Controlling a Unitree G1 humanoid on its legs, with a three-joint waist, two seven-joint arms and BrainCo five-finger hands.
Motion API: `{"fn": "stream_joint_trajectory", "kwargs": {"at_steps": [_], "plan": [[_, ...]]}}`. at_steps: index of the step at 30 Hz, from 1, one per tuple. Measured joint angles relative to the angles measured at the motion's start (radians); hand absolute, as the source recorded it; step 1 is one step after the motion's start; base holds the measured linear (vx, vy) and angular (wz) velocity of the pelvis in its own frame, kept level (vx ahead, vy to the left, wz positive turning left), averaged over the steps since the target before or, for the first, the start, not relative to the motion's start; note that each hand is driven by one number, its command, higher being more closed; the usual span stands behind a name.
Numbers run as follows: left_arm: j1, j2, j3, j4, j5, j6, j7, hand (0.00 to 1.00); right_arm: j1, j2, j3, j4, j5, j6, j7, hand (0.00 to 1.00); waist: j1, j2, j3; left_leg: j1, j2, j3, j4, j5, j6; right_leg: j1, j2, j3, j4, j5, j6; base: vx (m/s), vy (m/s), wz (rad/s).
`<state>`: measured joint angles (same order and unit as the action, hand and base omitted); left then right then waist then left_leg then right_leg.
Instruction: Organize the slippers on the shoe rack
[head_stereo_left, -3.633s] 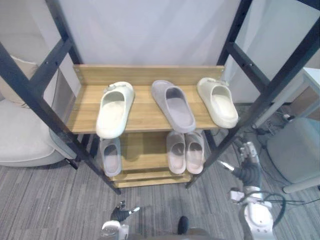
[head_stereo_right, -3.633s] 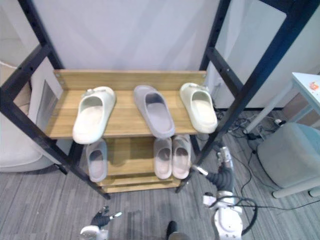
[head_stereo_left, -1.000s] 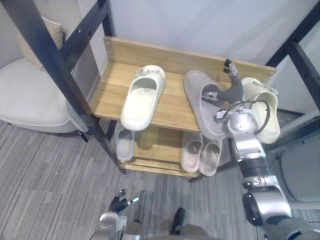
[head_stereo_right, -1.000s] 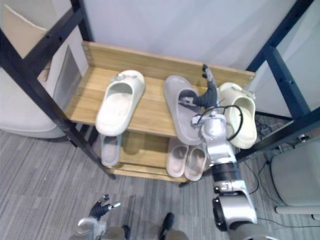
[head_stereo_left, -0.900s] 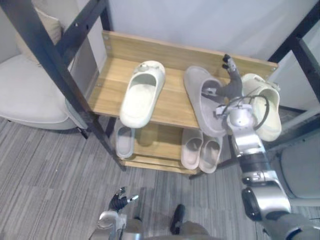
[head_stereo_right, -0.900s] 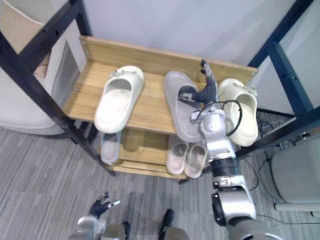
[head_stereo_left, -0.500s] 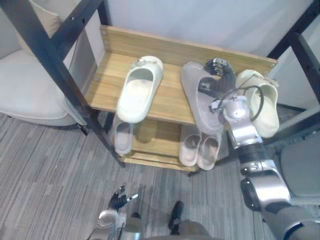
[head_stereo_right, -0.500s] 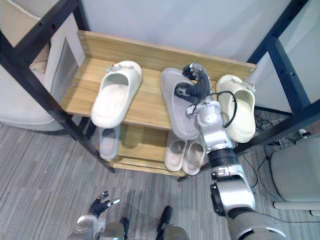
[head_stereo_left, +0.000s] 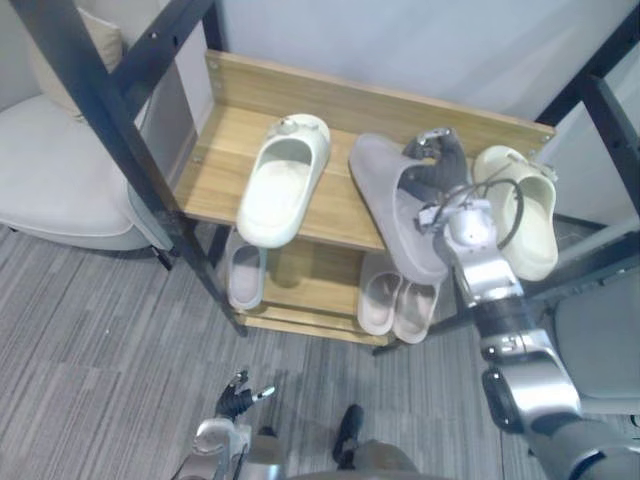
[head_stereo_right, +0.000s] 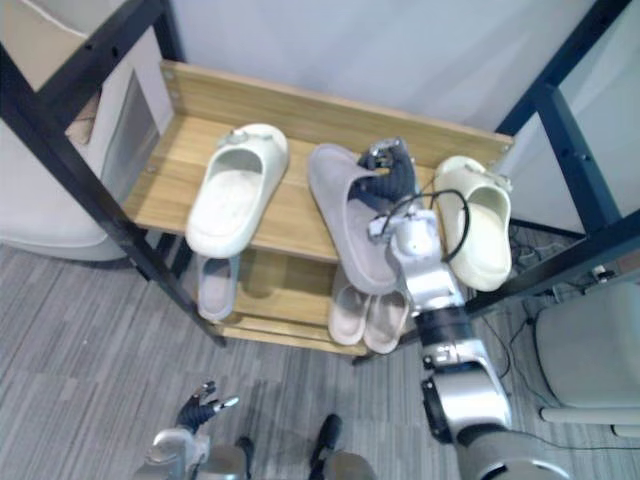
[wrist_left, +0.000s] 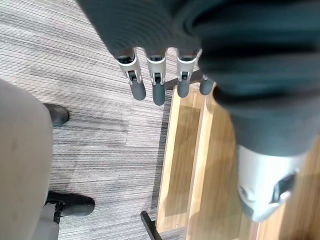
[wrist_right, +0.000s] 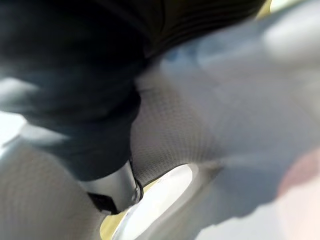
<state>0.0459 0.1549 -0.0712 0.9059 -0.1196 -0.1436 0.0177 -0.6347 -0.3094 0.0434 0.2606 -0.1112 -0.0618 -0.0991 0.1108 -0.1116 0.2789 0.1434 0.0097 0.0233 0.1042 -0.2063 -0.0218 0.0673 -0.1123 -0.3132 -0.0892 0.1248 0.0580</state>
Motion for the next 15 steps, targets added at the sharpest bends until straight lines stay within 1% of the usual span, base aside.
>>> {"fn": "stream_joint_trajectory", "kwargs": {"at_steps": [1,2,4,6,7,11,15], "plan": [[0.000,0.000,0.004,0.002,0.000,0.001,-0.001,0.00,0.036,0.010,0.000,-0.058,0.004,-0.004,0.001,1.00,-0.002,-0.001,-0.001,0.000,0.000,0.002,0.002,0.000,0.000,0.000,-0.004,0.002,0.000,0.000,0.000,0.00,0.000,0.00],[0.000,0.000,0.004,0.003,0.000,0.001,-0.001,0.00,0.038,0.010,0.000,-0.061,0.004,-0.005,0.001,1.00,-0.002,-0.001,-0.001,0.000,0.000,0.002,0.003,0.000,0.000,0.000,-0.004,0.002,0.000,0.000,0.000,-0.01,-0.005,-0.03],[0.000,0.000,0.006,0.008,0.000,0.001,-0.001,0.00,0.052,0.019,0.000,-0.132,0.016,-0.012,0.002,1.00,-0.007,-0.001,-0.002,0.001,-0.002,0.008,0.006,0.000,0.000,0.000,-0.008,0.006,0.000,0.001,0.001,-0.02,-0.010,-0.07],[0.000,0.000,0.007,0.011,0.001,0.001,-0.001,0.00,0.068,0.022,0.000,-0.223,0.043,-0.033,0.001,1.00,-0.009,-0.002,-0.005,0.005,-0.002,0.020,0.008,0.000,0.000,0.000,-0.008,0.015,0.000,0.004,0.002,-0.03,-0.008,-0.12],[0.000,0.000,0.007,0.018,0.002,0.001,-0.001,0.00,0.081,0.026,0.000,-0.280,0.052,-0.054,0.001,1.00,-0.013,-0.001,-0.012,0.004,-0.004,0.022,0.014,0.000,0.000,0.000,-0.010,0.017,0.000,0.004,0.002,-0.03,-0.009,-0.09],[0.005,-0.002,0.007,0.039,0.002,0.001,-0.002,0.00,0.131,0.033,-0.001,-0.378,0.084,-0.090,0.002,1.00,-0.020,0.002,-0.046,0.005,-0.004,0.024,0.021,0.000,0.000,0.003,-0.010,0.018,0.000,0.004,0.002,0.00,-0.003,-0.01],[0.006,-0.005,0.007,0.059,0.002,0.002,-0.002,0.00,0.196,0.033,-0.002,-0.468,0.125,-0.120,0.012,1.00,-0.033,0.011,-0.056,0.028,-0.003,0.027,0.022,0.000,0.000,0.025,-0.010,0.022,0.001,0.004,0.002,-0.04,-0.021,-0.03]]}}
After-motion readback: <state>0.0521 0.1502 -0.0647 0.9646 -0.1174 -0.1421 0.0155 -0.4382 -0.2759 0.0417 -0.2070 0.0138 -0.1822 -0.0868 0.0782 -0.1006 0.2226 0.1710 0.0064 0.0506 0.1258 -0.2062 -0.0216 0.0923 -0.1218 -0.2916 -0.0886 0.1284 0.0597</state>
